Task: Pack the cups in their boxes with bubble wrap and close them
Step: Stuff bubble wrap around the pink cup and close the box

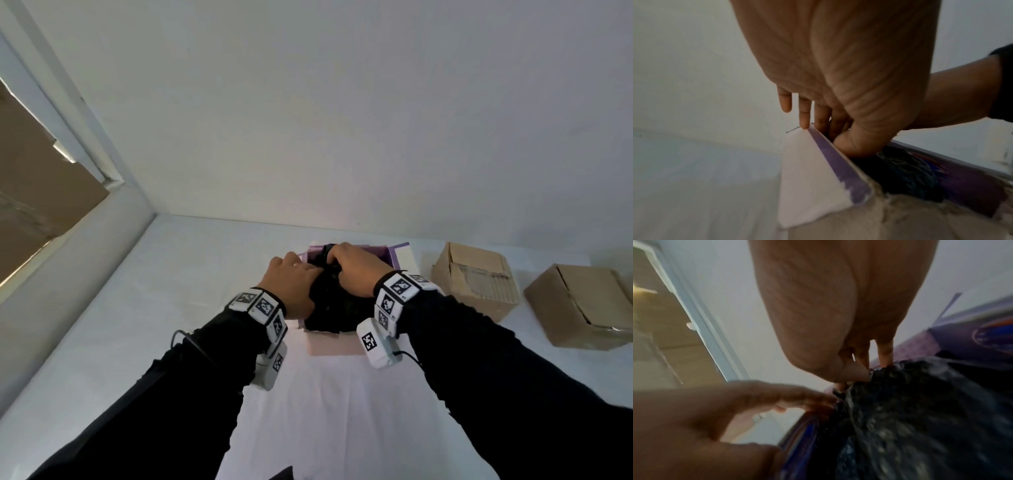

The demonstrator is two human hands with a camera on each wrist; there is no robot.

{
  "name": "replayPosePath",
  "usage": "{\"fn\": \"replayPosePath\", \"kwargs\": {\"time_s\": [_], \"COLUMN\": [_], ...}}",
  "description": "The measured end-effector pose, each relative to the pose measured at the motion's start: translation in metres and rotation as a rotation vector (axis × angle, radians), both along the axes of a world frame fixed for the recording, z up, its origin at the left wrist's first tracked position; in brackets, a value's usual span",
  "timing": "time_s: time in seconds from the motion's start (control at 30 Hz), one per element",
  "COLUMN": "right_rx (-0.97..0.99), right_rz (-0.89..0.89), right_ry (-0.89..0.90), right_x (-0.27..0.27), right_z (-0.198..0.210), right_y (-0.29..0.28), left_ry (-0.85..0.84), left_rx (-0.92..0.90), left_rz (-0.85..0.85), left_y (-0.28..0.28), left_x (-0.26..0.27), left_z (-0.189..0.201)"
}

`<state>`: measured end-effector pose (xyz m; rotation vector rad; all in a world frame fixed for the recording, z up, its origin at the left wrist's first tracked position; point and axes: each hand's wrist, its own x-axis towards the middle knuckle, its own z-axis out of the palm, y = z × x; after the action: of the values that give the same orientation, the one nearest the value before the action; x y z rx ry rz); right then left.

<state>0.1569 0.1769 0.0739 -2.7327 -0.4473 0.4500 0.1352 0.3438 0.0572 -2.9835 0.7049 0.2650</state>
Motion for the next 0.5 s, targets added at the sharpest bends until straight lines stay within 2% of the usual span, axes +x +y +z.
{"fn": "replayPosePath", "kwargs": {"time_s": [0.17,0.3,0.37,0.5], "right_rx": [-0.115,-0.375,-0.441,-0.322], "right_rz": [0.003,0.082,0.094,0.045], "right_ry": [0.073,-0.02,-0.035,0.034], "right_x": [0.012,0.018,0.02,0.022], "right_z": [-0.022,-0.037,-0.041,-0.044], "right_y": [0.007,0.004,0.003,-0.001], "left_ry": [0.013,0.004,0.007,-0.037], "left_rx": [0.105,0.17,0.193,0.249], "left_rz": [0.084,0.095,0.095,0.024], "left_y": [-0.014,-0.019,-0.021,-0.027], "left_x": [0.001,0.003,0.005,0.01], "left_z": [-0.01,-0.012,-0.012,-0.009]}}
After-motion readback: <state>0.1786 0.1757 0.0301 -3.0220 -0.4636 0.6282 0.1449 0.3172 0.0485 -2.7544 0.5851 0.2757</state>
